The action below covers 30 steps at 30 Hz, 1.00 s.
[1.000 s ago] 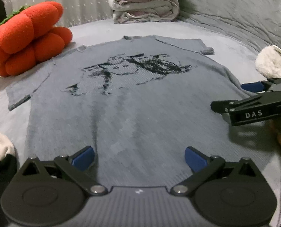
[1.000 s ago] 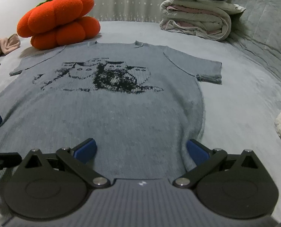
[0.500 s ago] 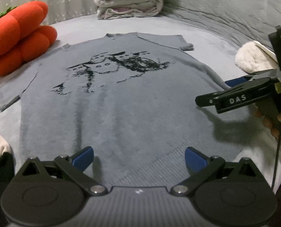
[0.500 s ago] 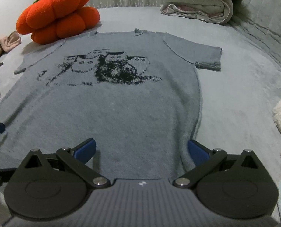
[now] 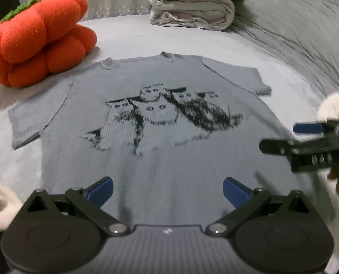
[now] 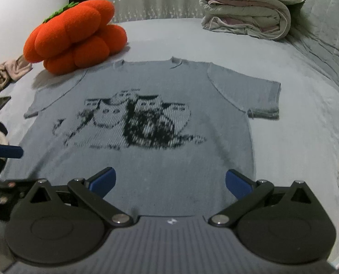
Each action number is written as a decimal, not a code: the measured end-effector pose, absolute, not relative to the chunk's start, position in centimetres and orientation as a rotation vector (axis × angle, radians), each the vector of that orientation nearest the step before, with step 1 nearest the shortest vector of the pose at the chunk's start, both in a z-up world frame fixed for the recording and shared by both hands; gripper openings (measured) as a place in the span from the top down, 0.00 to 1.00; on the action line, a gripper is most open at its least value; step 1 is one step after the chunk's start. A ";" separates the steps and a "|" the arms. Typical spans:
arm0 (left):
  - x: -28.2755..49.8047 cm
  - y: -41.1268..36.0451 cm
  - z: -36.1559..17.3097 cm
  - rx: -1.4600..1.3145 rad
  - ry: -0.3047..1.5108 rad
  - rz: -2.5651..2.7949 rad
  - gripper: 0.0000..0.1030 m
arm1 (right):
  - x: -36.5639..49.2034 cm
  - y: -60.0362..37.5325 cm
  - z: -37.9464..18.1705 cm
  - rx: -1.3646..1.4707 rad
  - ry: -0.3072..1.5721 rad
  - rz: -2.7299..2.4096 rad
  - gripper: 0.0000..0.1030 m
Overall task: Fold clothes
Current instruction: 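Move both open tools over the cat-print sweater toward its sleeve, then grasp the short sleeve edge with the right tool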
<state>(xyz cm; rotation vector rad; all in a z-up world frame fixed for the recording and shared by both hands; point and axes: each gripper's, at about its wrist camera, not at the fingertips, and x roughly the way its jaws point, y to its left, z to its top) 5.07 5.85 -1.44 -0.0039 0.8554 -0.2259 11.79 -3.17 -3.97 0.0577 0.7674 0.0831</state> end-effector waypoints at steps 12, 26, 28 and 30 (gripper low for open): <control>9.8 6.9 -1.6 -0.124 0.722 -0.237 0.00 | 17.7 -12.5 -3.8 0.386 0.719 -0.138 0.00; 10.3 9.7 -2.7 -0.160 0.730 -0.204 0.00 | 22.4 -16.5 -7.5 0.566 0.608 -0.360 0.30; 10.4 10.0 -2.8 -0.167 0.736 -0.202 0.00 | 22.9 -16.2 -7.5 0.557 0.586 -0.380 0.38; 10.6 10.4 -2.9 -0.173 0.742 -0.199 0.00 | 23.4 -16.0 -7.6 0.540 0.560 -0.391 0.44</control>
